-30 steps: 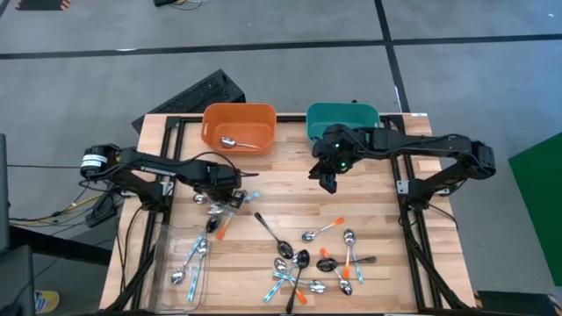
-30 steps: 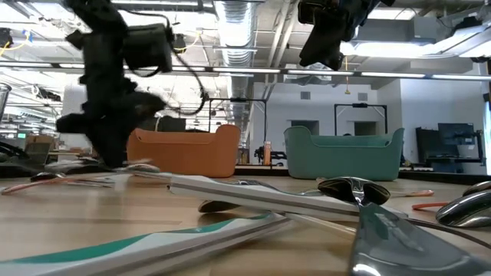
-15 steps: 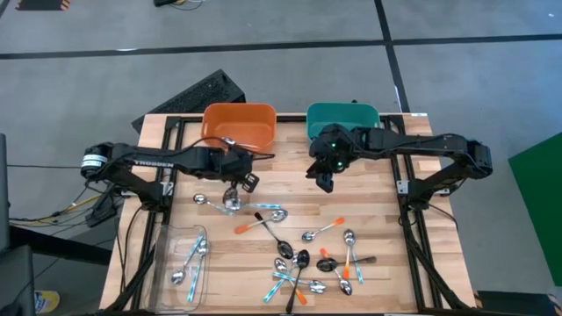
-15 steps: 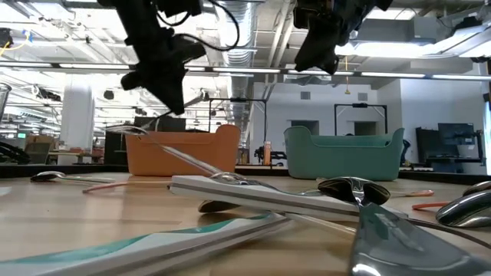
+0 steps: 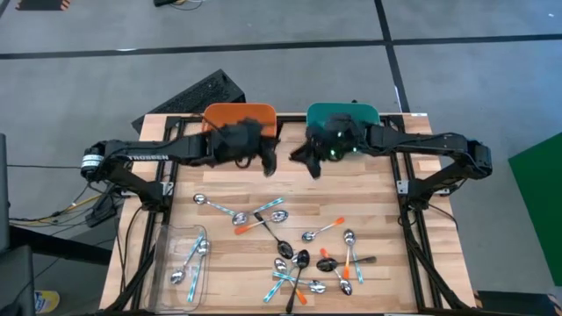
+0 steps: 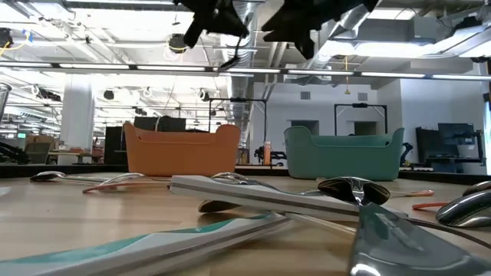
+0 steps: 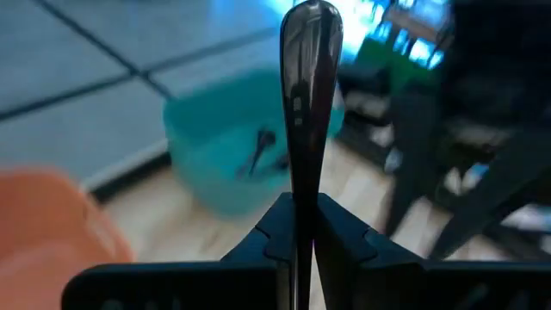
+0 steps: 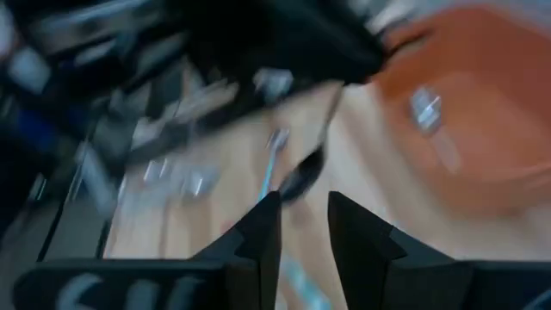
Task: Sort silverware by color (type)
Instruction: Put the black spoon into the blue bin
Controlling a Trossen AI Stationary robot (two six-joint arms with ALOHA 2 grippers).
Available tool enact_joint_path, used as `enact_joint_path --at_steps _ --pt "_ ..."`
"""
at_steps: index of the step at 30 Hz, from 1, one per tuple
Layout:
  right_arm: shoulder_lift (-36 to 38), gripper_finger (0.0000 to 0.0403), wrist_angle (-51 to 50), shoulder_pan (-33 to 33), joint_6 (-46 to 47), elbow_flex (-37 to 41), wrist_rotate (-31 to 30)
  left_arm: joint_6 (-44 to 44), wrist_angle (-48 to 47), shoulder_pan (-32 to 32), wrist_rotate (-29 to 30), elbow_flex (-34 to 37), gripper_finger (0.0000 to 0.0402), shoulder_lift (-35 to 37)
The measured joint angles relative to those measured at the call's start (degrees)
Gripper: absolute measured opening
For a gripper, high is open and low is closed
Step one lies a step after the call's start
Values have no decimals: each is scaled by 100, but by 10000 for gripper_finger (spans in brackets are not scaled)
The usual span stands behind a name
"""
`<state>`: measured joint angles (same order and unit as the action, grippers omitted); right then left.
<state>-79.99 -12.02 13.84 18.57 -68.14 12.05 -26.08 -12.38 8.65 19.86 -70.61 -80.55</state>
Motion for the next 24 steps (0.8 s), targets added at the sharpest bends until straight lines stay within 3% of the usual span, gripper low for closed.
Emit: enact_joint_path --at_steps 6,12,20,24 --pt "0 171 758 461 135 0 -747 360 648 537 -233 -263 10 0" --pt "-169 216 1607 775 184 -14 -477 626 1533 1135 -1523 -270 11 -12" --pt "-752 215 2937 700 46 -43 -327 779 1644 1733 -2014 -273 12 -20" --pt "-1054 203 2581 801 41 -463 -677 753 1665 1924 -2073 -268 12 -26"
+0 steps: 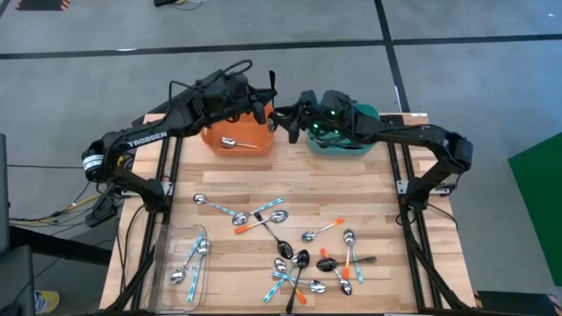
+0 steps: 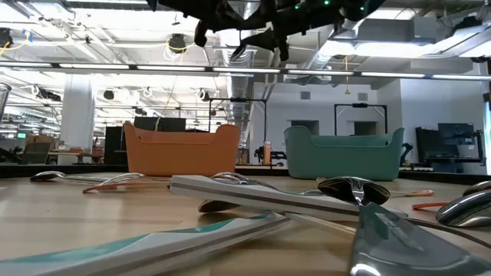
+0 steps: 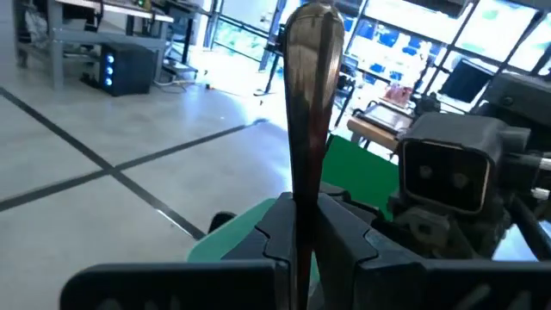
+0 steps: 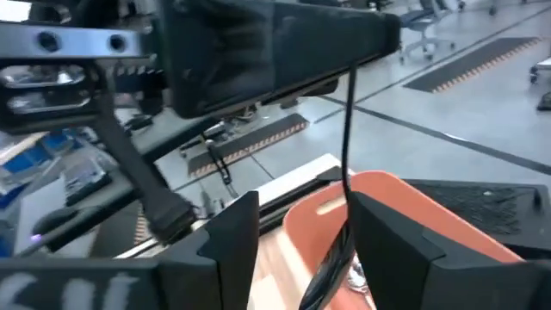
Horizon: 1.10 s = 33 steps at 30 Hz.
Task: Sort silverware by color (type)
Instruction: Put the black spoon into the blue bin
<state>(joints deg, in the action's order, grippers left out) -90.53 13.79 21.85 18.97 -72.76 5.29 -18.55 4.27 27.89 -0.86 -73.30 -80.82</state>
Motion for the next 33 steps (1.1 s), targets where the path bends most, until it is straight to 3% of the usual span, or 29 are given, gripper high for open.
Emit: enact_joint_path --at_steps 6,13,16,21,26,29,33 --pt "-427 144 -117 100 -362 -637 -263 -216 57 259 -717 -2 12 7" --pt "-847 16 -1594 244 -836 -1583 -198 125 -142 507 -868 2 17 1" --pt "-925 12 -2706 279 -1144 -1994 -535 285 -491 719 -891 0 43 6" --pt "-934 11 -5017 488 -1827 -2508 -1665 538 -1343 1206 -937 -7 106 31" --pt "-784 10 -7015 721 -2978 -2404 -1792 958 -1805 1614 -1211 -7 145 31" --pt "-821 10 -7522 921 -3154 -2031 -1819 1258 -1941 1774 -1196 -7 152 31" --pt "-799 10 -7392 1238 -3462 -1458 -1908 1454 -2163 1868 -1204 -7 150 58"
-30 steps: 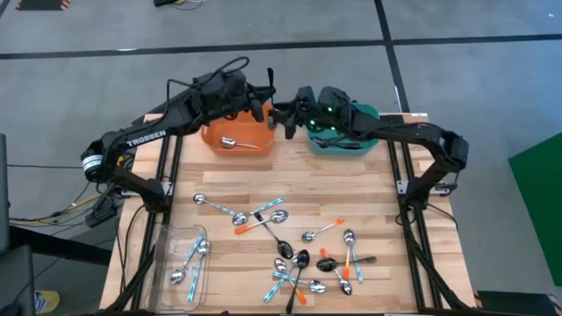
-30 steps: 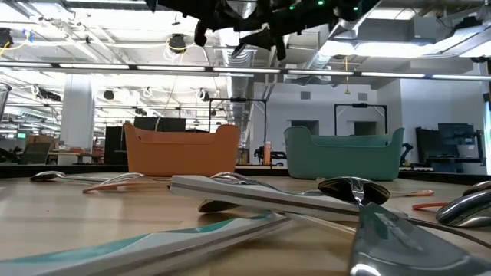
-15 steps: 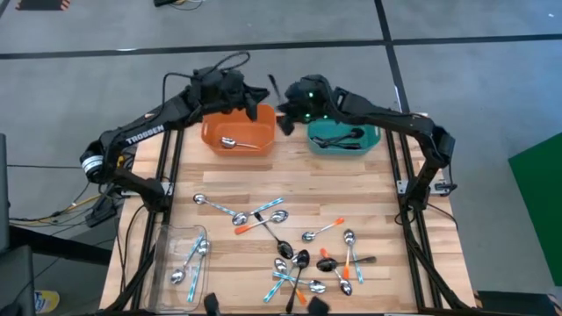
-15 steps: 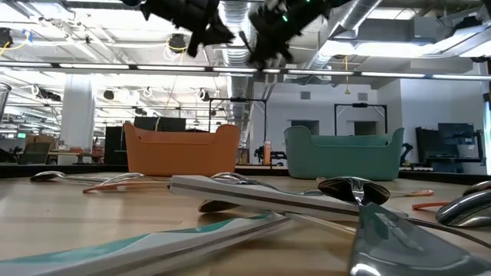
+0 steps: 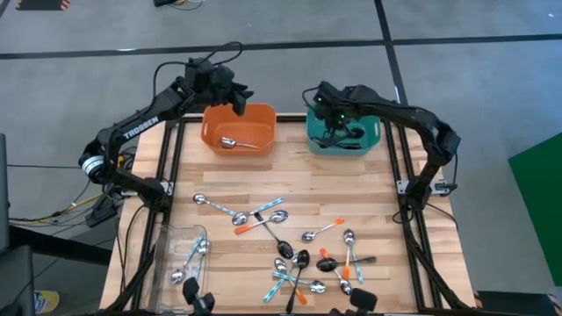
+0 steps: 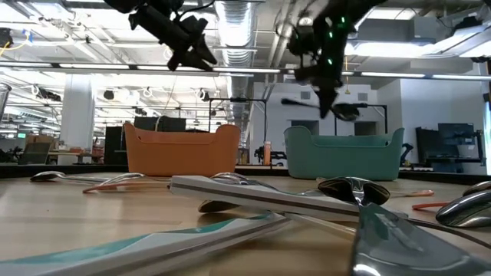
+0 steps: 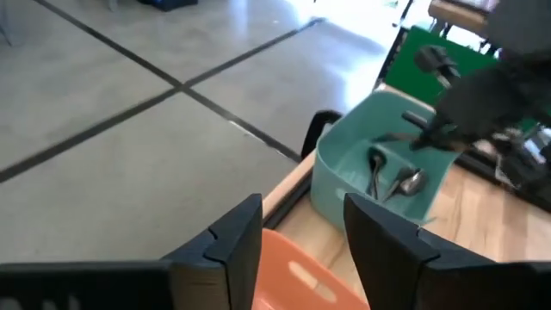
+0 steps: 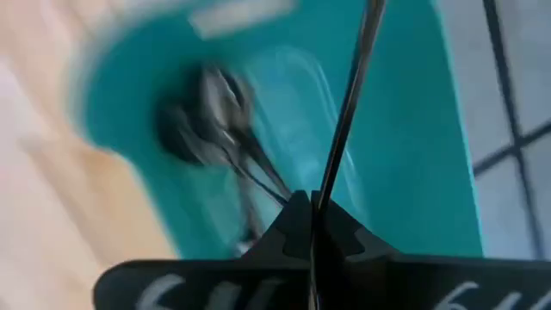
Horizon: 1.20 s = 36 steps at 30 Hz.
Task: Sort silverware by color (type)
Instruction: Put the black spoon into the blue bin, then put the orange spoon into the orange bin
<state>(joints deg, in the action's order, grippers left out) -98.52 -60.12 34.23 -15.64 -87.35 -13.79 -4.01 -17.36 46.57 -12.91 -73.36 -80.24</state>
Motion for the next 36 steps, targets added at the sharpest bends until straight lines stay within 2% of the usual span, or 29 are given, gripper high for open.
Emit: enact_joint_path --at_steps 5,11,18,25,31,36 --pt "22 11 360 218 -824 578 -92 211 -410 6 11 0 141 74" --pt "28 41 364 444 -826 850 -53 474 -1082 4 195 0 131 241" --pt "89 106 295 526 138 894 279 618 -1546 4 308 2 128 281" --pt "653 170 493 284 1918 894 944 944 -1986 70 267 2 128 543" --pt "1255 181 1124 -29 2930 889 1550 1505 -2105 133 -132 5 128 646" --pt "1457 178 1106 -507 3109 889 1832 1297 -2088 76 -546 132 128 644"
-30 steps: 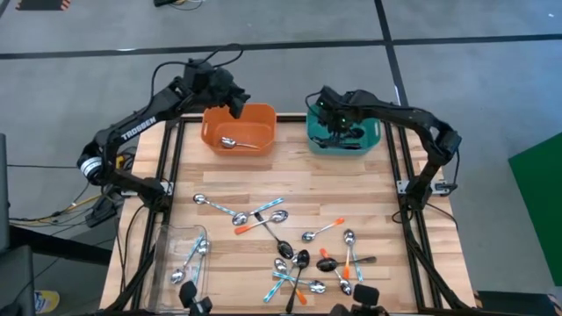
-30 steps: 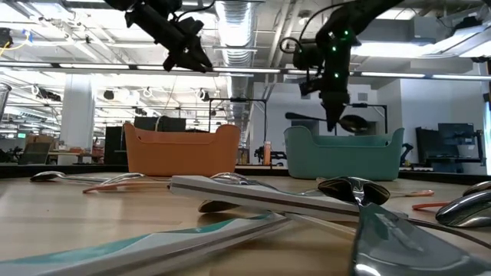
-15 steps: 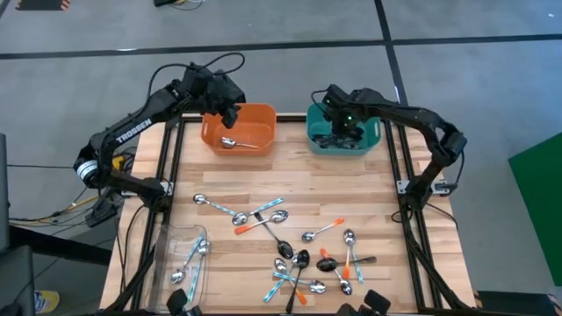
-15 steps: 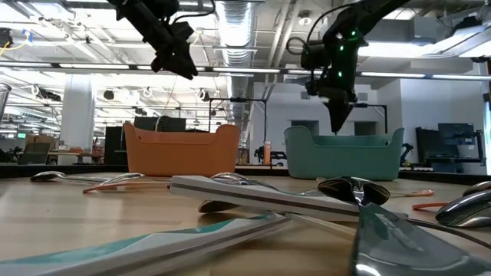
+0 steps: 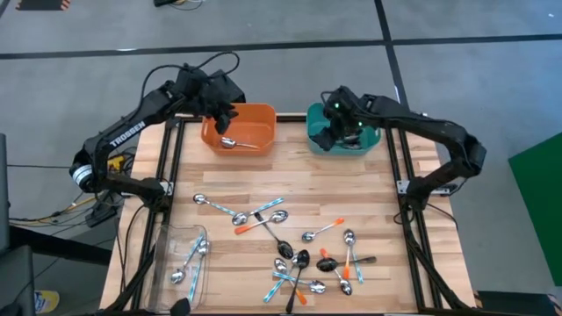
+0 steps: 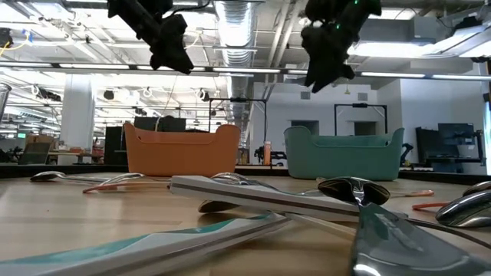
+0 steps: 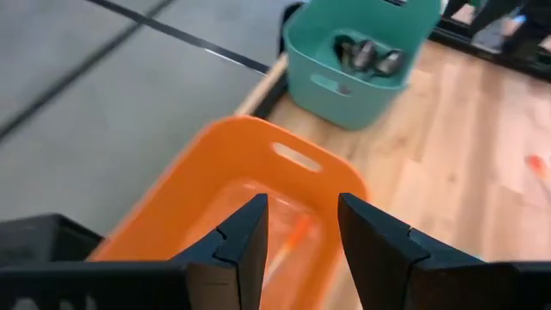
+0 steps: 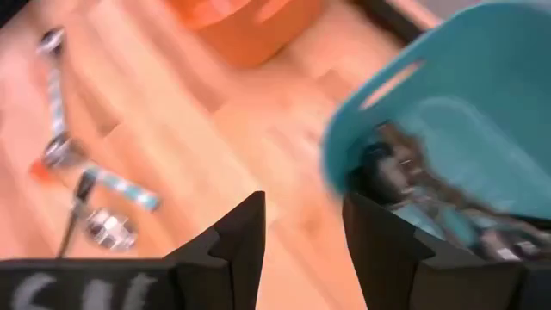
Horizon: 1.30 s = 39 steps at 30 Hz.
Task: Sort silverware by color (type)
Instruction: Put the orange spoon into the orange bin
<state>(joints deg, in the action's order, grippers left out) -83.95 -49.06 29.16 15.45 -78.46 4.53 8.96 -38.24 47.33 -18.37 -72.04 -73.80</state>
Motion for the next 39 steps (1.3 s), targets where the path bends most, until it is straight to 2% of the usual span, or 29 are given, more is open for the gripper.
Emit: enact_joint_path --at_steps 4,9,13,17,21,27,31,39 --pt "16 175 -141 -545 18 0 10 -155 -348 -223 -218 21 123 -2" --pt "23 175 -21 -1302 -34 225 118 -587 -852 -881 -48 21 107 -2" --pt "139 175 332 -1868 60 875 369 -1178 -859 -1651 435 21 91 -2" --pt "415 175 684 -2473 657 1708 440 -1603 -761 -2394 1078 21 80 -12" --pt "613 175 995 -3217 1001 2328 169 -2340 -669 -2883 1455 23 76 -31" --pt "308 175 1465 -4280 81 2718 -429 -3466 -694 -3382 1718 23 75 -31" --pt "-82 175 1705 -4581 -328 2721 -613 -4063 -908 -3826 1825 28 75 46" --pt "-741 175 2220 -4544 -838 2724 -618 -4970 -1286 -4698 2843 25 75 334"
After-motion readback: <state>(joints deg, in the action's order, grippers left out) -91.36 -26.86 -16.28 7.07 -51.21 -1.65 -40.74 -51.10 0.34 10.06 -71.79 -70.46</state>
